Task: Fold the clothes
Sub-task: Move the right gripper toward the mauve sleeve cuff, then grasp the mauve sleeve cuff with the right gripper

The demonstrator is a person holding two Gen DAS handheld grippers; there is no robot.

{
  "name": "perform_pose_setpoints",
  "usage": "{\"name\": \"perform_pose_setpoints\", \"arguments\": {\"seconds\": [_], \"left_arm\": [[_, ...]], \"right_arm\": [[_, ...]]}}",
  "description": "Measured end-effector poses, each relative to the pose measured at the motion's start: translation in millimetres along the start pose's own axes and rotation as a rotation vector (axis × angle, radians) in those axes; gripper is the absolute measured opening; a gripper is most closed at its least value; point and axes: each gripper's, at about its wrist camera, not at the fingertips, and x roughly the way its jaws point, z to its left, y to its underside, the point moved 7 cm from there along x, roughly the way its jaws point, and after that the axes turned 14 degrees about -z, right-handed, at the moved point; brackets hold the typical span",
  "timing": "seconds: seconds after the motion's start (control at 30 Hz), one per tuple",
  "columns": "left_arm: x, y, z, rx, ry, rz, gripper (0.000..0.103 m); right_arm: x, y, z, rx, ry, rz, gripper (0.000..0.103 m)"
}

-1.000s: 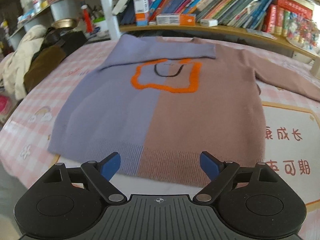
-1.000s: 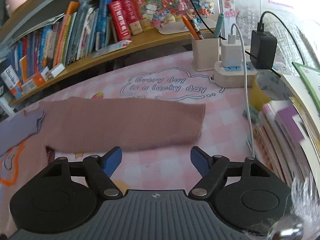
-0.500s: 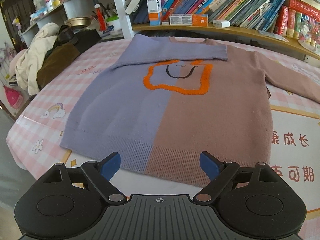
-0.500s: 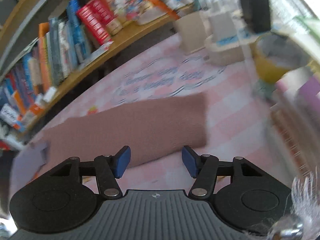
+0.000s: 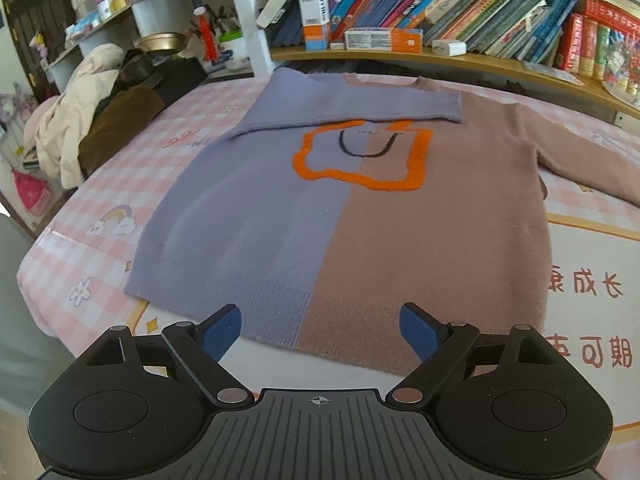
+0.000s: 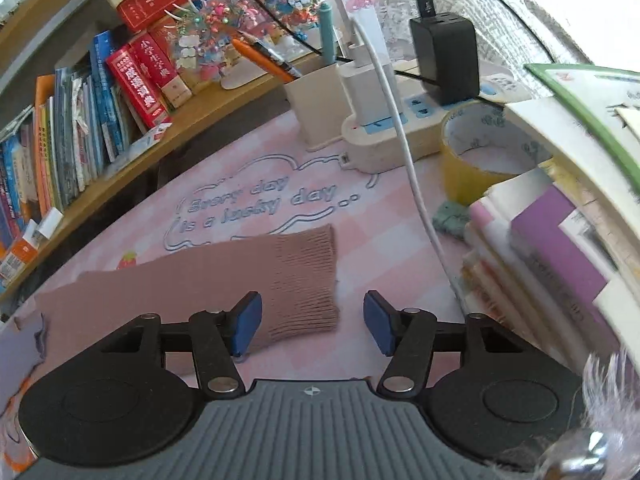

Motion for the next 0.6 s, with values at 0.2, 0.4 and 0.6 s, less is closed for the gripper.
{"name": "perform_pose_setpoints", "arguments": {"seconds": [0.2,0.4,0.6], "left_arm": [[-1,-1,0,0.011,-0.002,-0.005,0.089],[-1,-1,5,0.003,-0.017,-0.003,0.089],[-3,-1,5,0.006,-0.020,-0.011,0.089]], "right_arm": [[6,14,27,0.098,-0.142,0.066,0.056],[4,23,45,0.167,-0.231,0.134,0.056],[10,10,30,0.149,-0.160,0.057,0.051]]}}
